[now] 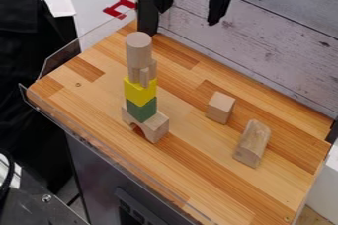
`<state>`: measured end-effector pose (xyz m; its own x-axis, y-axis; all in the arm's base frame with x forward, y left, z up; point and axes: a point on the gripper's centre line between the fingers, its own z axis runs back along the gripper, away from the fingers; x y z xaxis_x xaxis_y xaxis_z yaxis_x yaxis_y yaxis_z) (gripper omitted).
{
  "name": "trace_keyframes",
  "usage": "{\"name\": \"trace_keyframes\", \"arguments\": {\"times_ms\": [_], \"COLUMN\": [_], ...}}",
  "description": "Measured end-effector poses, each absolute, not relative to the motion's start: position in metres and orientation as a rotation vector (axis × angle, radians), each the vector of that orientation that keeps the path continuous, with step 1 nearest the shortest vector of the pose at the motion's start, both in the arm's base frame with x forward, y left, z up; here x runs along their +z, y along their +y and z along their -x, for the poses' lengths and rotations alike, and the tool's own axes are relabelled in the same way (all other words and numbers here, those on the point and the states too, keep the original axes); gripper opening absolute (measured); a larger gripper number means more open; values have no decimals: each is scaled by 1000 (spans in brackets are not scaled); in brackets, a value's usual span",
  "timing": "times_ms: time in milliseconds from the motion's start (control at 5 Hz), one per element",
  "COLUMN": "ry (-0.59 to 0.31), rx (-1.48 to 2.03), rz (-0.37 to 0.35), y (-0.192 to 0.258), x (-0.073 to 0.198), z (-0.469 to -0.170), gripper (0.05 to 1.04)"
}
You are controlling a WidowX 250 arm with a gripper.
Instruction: Take the cylinder off of the plus and put it on the center of the table
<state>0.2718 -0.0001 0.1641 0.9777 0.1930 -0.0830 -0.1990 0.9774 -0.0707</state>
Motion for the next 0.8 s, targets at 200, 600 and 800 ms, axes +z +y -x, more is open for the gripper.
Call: {"name": "trace_keyframes", "arguments": {"times_ms": [200,600,800], "ry": [108,116,115], "rx": [198,227,236], "rz": [79,62,54], "y": [-1,15,23], "x": [156,155,156], "z": [-271,-269,-268], "gripper": [999,999,999]}}
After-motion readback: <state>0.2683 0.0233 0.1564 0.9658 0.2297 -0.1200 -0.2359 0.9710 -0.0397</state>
